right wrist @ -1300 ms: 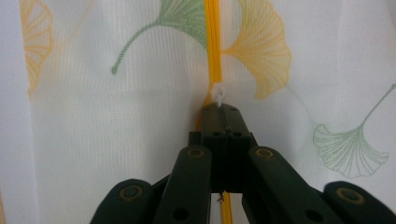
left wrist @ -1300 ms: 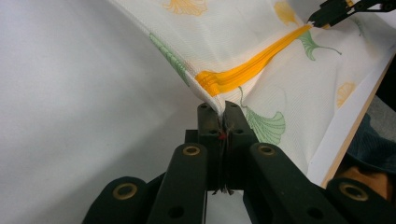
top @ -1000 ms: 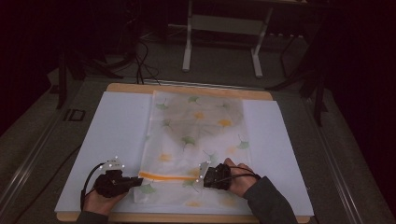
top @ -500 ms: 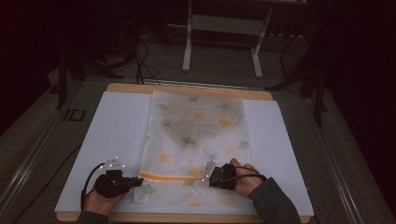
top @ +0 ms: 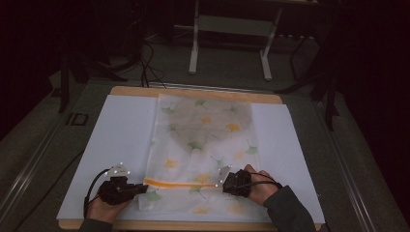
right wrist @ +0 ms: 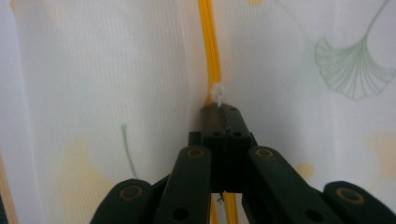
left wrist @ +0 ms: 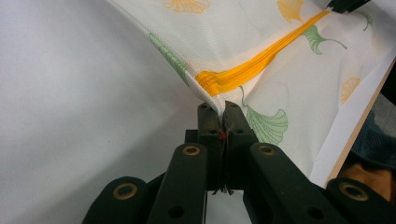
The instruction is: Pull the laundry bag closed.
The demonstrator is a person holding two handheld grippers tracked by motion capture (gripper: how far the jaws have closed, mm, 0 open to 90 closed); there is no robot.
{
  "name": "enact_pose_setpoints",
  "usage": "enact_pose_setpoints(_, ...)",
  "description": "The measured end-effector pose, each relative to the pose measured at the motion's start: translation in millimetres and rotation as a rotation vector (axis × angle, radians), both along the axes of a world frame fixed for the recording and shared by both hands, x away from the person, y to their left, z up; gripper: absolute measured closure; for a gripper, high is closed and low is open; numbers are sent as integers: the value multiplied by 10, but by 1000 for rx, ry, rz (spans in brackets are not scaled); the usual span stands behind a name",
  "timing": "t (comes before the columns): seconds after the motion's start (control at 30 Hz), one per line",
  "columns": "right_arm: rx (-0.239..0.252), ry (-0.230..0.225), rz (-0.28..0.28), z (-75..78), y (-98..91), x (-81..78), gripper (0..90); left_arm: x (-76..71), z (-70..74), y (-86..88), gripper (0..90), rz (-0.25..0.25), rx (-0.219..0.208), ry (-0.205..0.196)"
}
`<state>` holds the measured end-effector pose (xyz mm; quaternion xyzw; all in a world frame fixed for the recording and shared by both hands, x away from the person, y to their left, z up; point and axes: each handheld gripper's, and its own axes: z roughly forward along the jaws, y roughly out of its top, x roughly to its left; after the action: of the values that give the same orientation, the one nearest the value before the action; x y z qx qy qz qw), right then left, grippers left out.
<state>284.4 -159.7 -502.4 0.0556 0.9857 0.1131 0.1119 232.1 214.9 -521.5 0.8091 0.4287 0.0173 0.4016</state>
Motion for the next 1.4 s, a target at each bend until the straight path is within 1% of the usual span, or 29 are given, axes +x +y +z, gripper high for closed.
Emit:
enact_pose_setpoints(0.43, -16, 1, -40, 22, -242, 16, 900, 1, 5, 10, 888, 1, -1, 1)
enact_pose_setpoints(0.57, -15, 2, -49, 34, -284, 19, 900, 2, 5, 7, 887, -2, -2, 2)
enact_pose_setpoints(0.63, -13, 2, -45, 36, -296, 24, 900, 3, 4, 5, 887, -3, -4, 2)
enact_pose_setpoints(0.67, -20, 1, -48, 48, -309, 27, 900, 3, 5, 6, 887, -3, -1, 2)
enact_pose_setpoints(0.7, -38, -6, -50, 53, -321, 35, 900, 2, 6, 10, 887, -1, -4, 3)
enact_pose_setpoints(1.0, -64, -24, -66, 92, -436, 40, 900, 2, 11, 11, 887, 2, -6, 4)
enact_pose_setpoints(1.17, -94, -35, -78, 84, -544, 21, 900, 5, 8, 13, 887, 3, -5, 5)
enact_pose_setpoints(1.3, -103, -50, -77, 96, -605, 10, 900, 8, 6, 13, 887, 3, -7, 5)
enact_pose_setpoints(1.4, -100, -47, -85, 110, -622, 1, 900, 10, 6, 11, 887, 2, -8, 5)
